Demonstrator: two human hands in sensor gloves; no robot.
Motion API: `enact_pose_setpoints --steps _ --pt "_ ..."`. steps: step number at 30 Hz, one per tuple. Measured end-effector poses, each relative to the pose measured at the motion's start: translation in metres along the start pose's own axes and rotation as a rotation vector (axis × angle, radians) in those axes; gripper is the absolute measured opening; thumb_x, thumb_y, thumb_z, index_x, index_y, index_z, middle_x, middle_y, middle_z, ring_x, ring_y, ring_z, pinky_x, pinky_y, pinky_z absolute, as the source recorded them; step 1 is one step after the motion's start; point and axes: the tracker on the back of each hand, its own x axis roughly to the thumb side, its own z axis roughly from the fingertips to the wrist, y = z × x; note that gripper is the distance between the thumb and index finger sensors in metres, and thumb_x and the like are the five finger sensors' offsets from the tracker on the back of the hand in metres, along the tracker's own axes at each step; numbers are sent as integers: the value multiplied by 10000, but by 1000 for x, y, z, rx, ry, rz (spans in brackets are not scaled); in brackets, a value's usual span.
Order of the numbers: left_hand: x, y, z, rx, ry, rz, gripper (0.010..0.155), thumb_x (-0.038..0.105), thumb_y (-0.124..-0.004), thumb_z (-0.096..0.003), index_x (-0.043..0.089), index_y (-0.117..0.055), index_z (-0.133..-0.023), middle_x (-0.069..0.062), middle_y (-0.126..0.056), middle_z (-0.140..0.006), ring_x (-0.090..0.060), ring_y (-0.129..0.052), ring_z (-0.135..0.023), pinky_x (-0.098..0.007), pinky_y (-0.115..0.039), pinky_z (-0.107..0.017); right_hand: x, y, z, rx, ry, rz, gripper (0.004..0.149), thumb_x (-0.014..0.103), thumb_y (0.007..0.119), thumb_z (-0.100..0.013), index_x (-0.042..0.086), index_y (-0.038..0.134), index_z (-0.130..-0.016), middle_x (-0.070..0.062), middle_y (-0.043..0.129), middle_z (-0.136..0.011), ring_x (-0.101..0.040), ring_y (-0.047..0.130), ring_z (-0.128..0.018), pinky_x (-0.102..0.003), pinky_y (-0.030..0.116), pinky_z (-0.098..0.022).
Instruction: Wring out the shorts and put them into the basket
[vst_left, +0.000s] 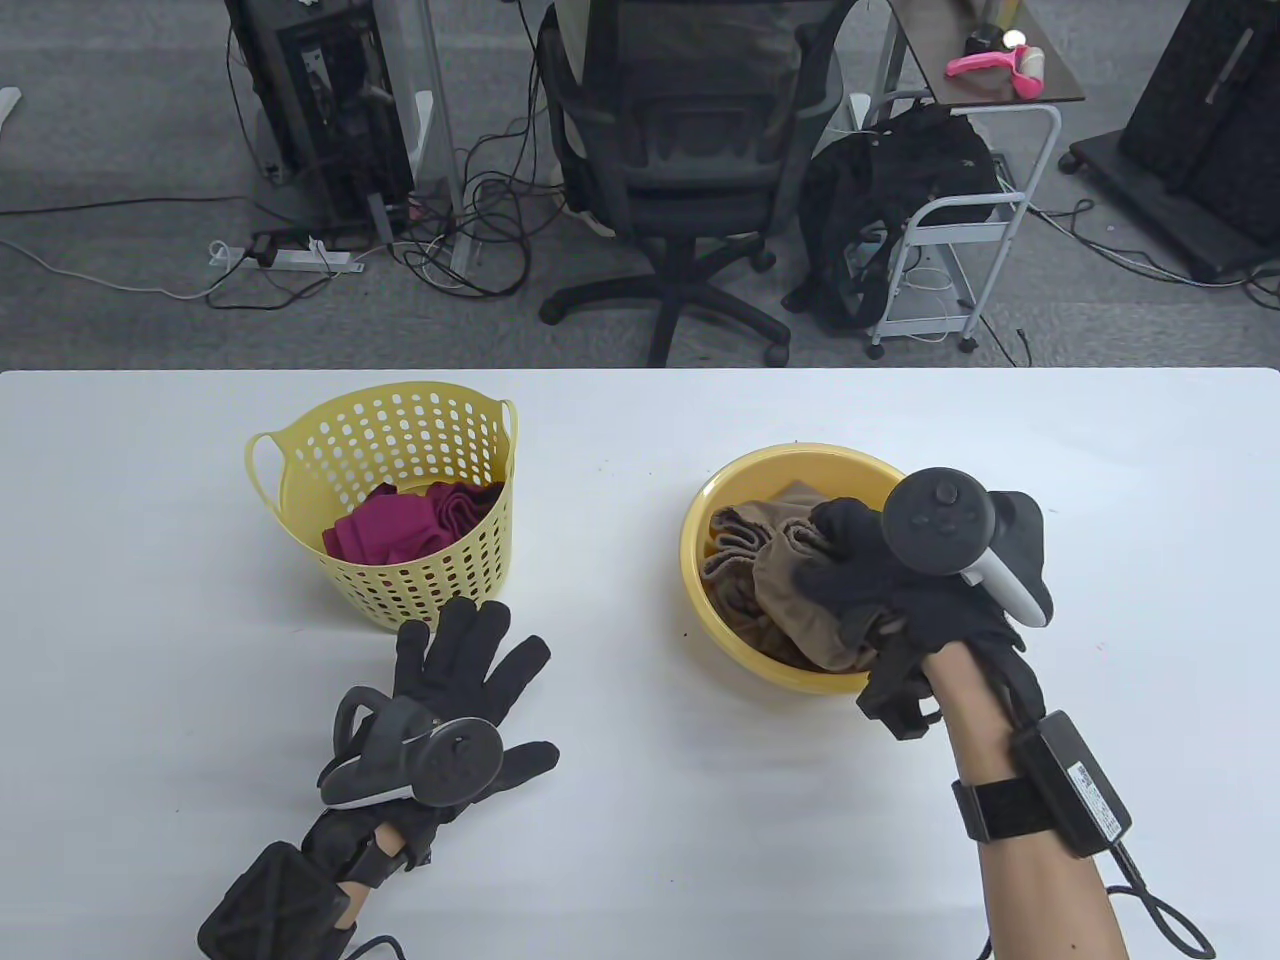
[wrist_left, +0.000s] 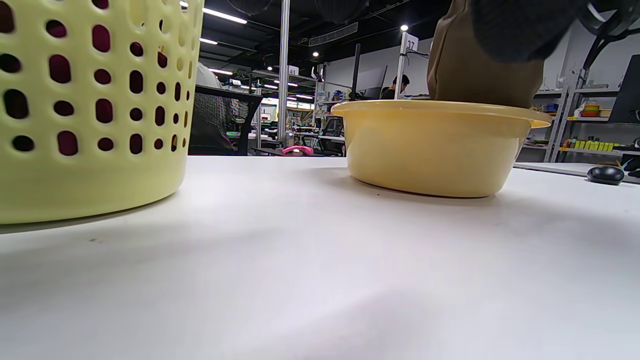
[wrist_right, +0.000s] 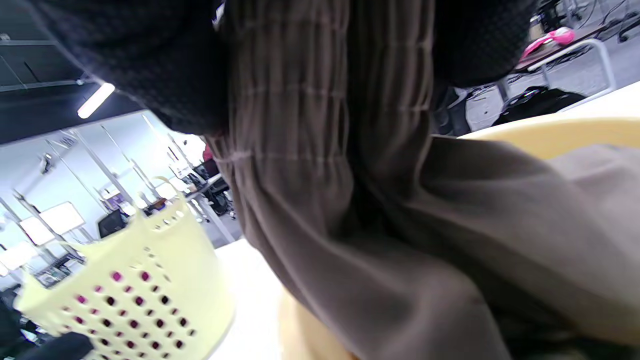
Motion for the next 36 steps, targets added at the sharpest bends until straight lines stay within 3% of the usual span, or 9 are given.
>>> enact_pose_setpoints --steps 22,36 --pt "-1 0 0 -1 5 -3 915 691 -700 -506 195 -327 -1178 -364 -246 -1232 -678 -270 -1096 -828 -249 -633 41 -36 4 -65 -125 -485 656 510 879 -497 62 681 -934 -173 857 -833 -412 931 -696 -501 814 -537" --pt "-3 1 0 4 12 0 919 688 -703 -506 192 -321 -1178 -361 -248 -1233 -675 -271 -1097 -827 -252 -634 93 -34 -3 -53 -231 -743 653 513 869 -515 62 669 -943 -170 850 -839 -405 928 -703 -492 814 -543"
